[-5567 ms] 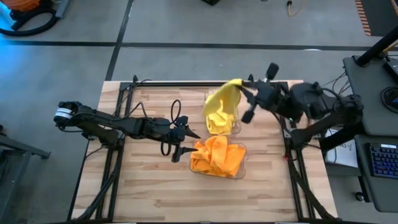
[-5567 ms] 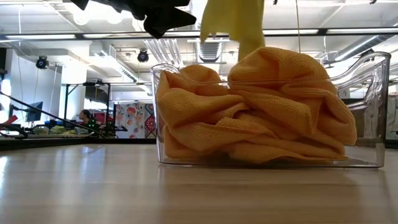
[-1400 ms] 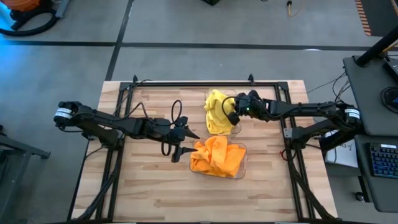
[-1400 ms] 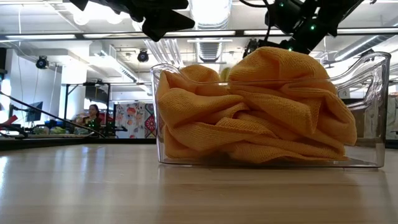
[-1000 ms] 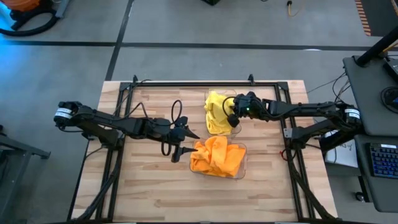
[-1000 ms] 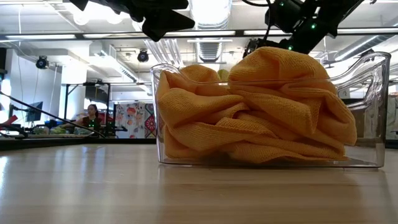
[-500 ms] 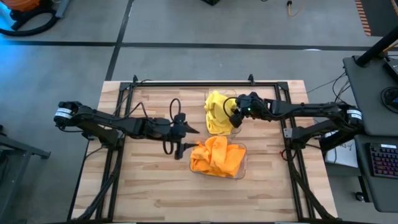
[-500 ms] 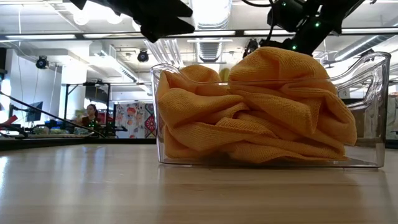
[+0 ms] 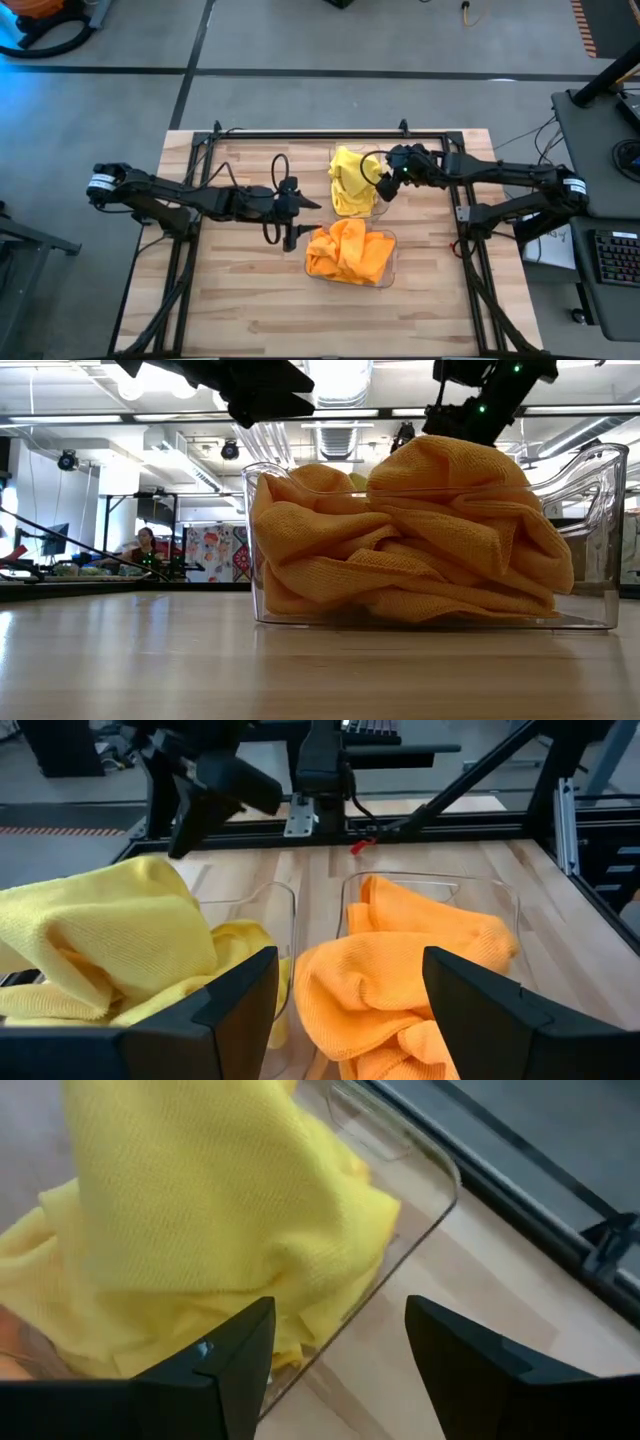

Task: Sort microfiber towel by color & place in baskets
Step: Put the yellow towel into the top transparent bin

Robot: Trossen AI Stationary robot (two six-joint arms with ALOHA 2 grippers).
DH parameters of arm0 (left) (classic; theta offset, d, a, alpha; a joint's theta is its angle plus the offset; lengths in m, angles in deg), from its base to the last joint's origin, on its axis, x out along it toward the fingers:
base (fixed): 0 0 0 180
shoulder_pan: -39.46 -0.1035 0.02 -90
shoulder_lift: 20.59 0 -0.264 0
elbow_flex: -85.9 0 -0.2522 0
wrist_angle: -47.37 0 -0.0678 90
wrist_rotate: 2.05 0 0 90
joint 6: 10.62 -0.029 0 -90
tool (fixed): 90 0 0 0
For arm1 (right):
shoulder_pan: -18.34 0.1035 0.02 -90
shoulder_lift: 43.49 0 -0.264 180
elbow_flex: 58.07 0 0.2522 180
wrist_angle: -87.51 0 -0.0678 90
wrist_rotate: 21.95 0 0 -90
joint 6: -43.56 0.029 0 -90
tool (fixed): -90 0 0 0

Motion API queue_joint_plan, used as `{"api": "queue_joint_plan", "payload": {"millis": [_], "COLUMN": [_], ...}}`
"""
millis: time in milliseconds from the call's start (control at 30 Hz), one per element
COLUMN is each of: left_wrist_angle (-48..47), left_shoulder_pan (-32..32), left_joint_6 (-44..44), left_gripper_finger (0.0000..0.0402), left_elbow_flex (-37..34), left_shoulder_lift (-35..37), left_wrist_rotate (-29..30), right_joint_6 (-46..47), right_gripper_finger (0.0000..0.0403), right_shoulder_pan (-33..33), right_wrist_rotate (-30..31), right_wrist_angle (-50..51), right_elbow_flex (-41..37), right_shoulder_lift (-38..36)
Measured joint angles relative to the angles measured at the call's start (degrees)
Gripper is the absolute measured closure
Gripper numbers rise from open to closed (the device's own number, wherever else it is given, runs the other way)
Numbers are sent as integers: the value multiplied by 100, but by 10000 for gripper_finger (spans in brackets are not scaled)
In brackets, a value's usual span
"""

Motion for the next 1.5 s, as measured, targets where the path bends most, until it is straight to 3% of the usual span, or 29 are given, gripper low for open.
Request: {"api": "queue_joint_plan", "payload": {"millis": [200, 300, 400, 500, 767, 833, 1000, 1500], "left_wrist_angle": [0, 0, 0, 0, -29, -37, -39, -162], "left_shoulder_pan": [0, 0, 0, 0, 0, 0, 0, 4], "left_joint_6": [37, 39, 39, 39, 39, 40, 39, 159], "left_gripper_finger": [170, 170, 170, 170, 170, 170, 170, 170], "left_elbow_flex": [0, 0, 0, 0, 0, 0, 0, 0], "left_shoulder_lift": [0, 0, 0, 0, 0, 0, 0, 0], "left_wrist_rotate": [0, 0, 0, 0, 0, 0, 0, 0], "right_joint_6": [-420, -1027, -1672, -2092, -2563, -2573, -2484, -2396], "right_gripper_finger": [182, 189, 207, 237, 364, 386, 390, 394], "right_shoulder_pan": [11, 13, -16, -58, -258, -325, -413, -446], "right_wrist_rotate": [33, -62, -658, -1035, -1065, -1150, -1757, -1811], "right_wrist_angle": [-291, -1205, -2332, -3280, -4879, -5044, -5173, -5165], "right_elbow_flex": [350, 312, 84, -149, -741, -763, -764, -791], "right_shoulder_lift": [-59, -103, -94, 14, 526, 672, 1009, 1692]}}
